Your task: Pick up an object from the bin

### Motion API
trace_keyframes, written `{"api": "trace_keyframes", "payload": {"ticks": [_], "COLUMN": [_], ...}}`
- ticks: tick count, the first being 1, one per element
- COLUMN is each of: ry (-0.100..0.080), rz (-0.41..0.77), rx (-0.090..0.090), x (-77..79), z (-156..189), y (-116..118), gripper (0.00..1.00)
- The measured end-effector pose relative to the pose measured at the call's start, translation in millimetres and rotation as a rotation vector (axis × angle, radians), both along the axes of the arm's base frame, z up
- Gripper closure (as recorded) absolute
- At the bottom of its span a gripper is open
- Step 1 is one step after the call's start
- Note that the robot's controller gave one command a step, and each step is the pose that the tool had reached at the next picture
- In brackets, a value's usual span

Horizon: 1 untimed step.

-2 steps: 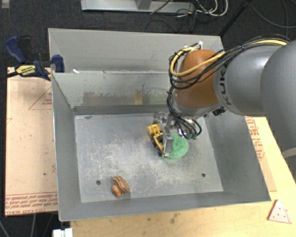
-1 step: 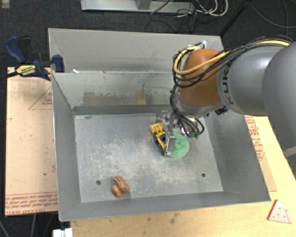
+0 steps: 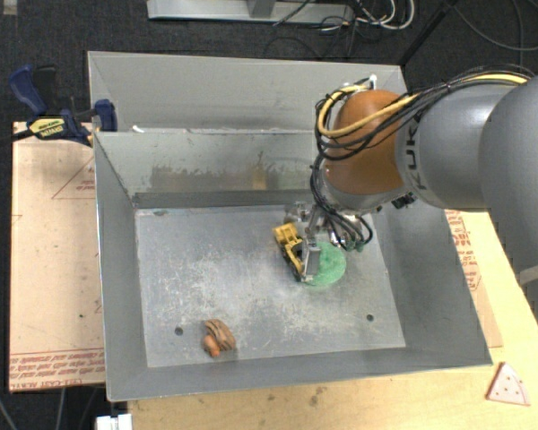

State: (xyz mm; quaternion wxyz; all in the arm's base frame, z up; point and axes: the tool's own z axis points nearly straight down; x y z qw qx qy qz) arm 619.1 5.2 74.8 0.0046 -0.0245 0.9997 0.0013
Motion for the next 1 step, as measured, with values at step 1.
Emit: {"api": "trace_keyframes", "payload": {"ticks": [1], "ry": [0.006], "rz": [0.005], "rx": [-0.002], "x": [4.8], "z": [-1.3], "y": [4.5], "gripper": [1.00]}}
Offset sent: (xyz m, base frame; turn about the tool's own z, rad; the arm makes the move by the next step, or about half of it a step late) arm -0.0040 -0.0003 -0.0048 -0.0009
